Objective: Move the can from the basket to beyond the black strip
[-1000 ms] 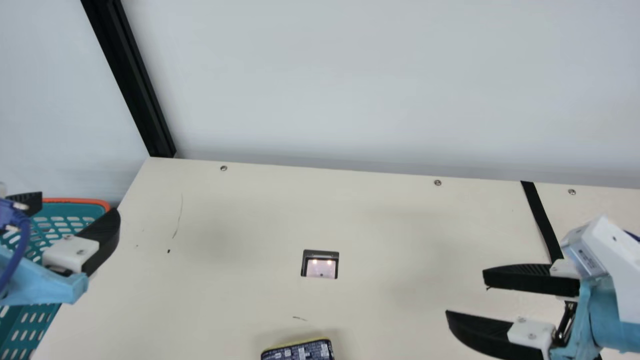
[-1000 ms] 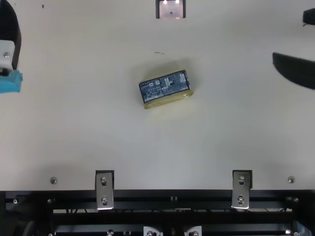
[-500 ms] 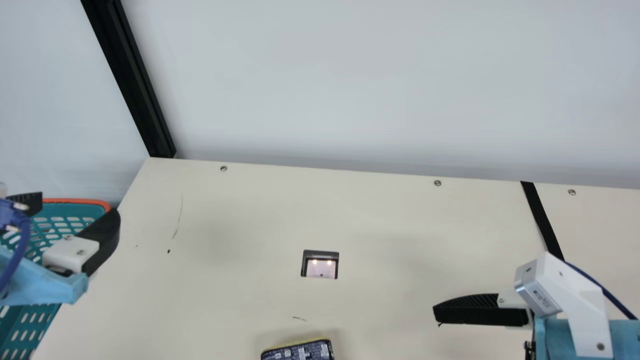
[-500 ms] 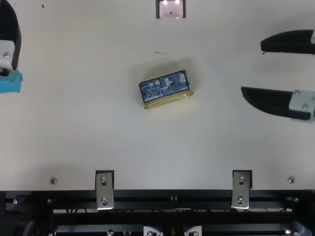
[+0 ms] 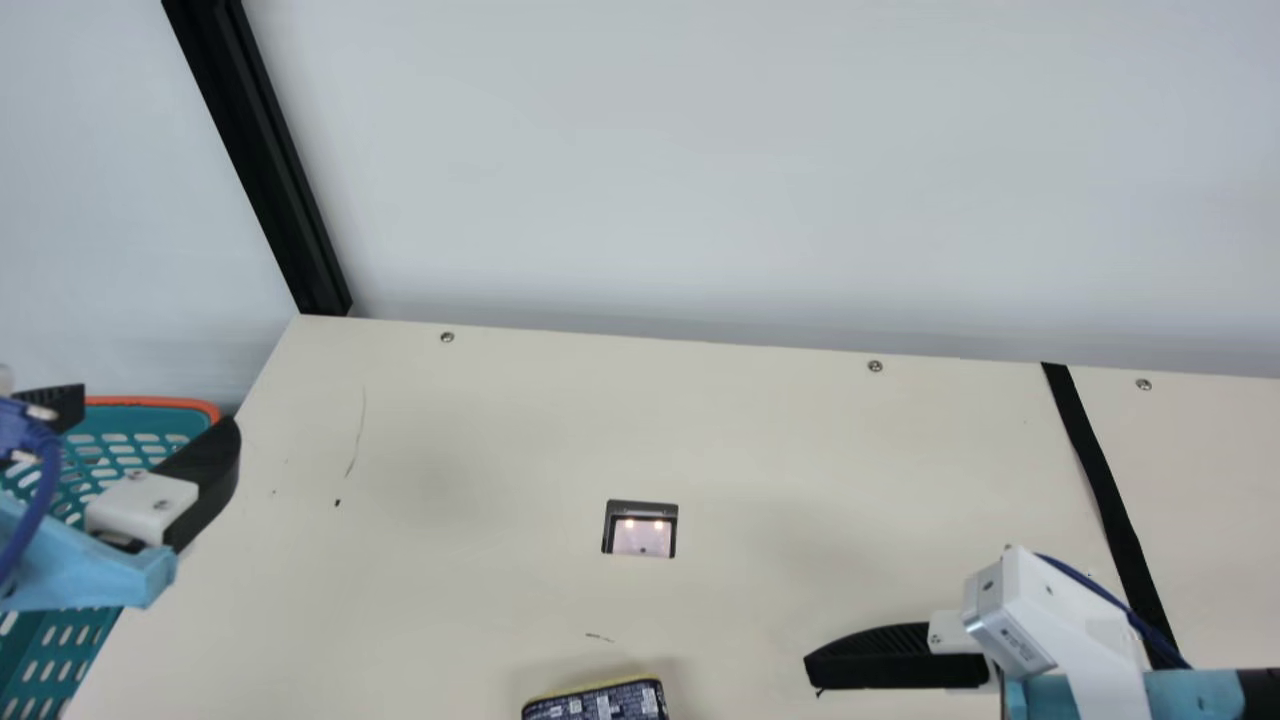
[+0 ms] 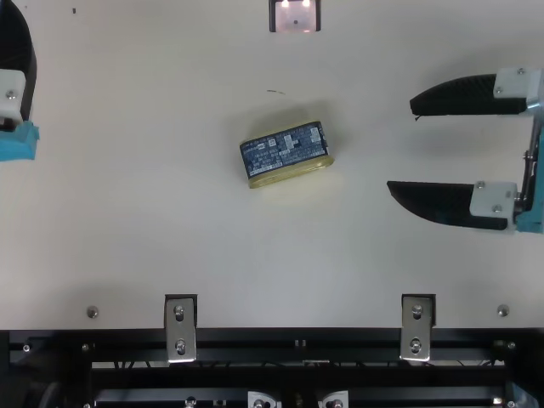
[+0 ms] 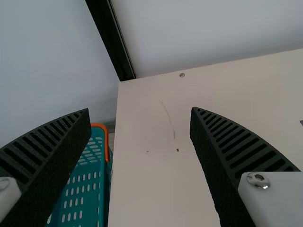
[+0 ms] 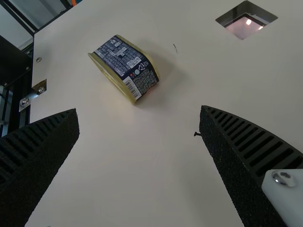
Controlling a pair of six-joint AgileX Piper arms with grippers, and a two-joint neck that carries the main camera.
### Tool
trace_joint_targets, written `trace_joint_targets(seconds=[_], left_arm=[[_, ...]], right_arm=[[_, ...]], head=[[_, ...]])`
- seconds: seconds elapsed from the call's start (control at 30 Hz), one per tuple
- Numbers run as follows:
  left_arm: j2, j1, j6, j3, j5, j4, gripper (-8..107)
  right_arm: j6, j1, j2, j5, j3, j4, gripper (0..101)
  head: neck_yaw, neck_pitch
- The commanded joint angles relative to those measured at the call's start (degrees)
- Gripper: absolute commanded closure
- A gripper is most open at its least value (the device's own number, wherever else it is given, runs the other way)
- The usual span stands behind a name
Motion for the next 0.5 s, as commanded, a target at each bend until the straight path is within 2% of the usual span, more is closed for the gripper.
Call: trace_joint_targets(seconds=[0.0,0.43,0.47], left_arm=[[0.0,0.0,0.0,0.0,0.0,0.0,9],[0.0,0.0,0.0,0.0,0.0,0.0,9],[0.0,0.0,0.0,0.0,0.0,0.0,9]], right_arm=[[0.0,0.0,0.0,0.0,0.0,0.0,0],[0.0,-0.1,-0.1,0.1,0.0,0.4,0],[1.5,0.9,-0.5,0.0,-0.7,0.5,0]], head=[[-0.1,-0.2],[-0.1,-0.2],[-0.1,-0.2]])
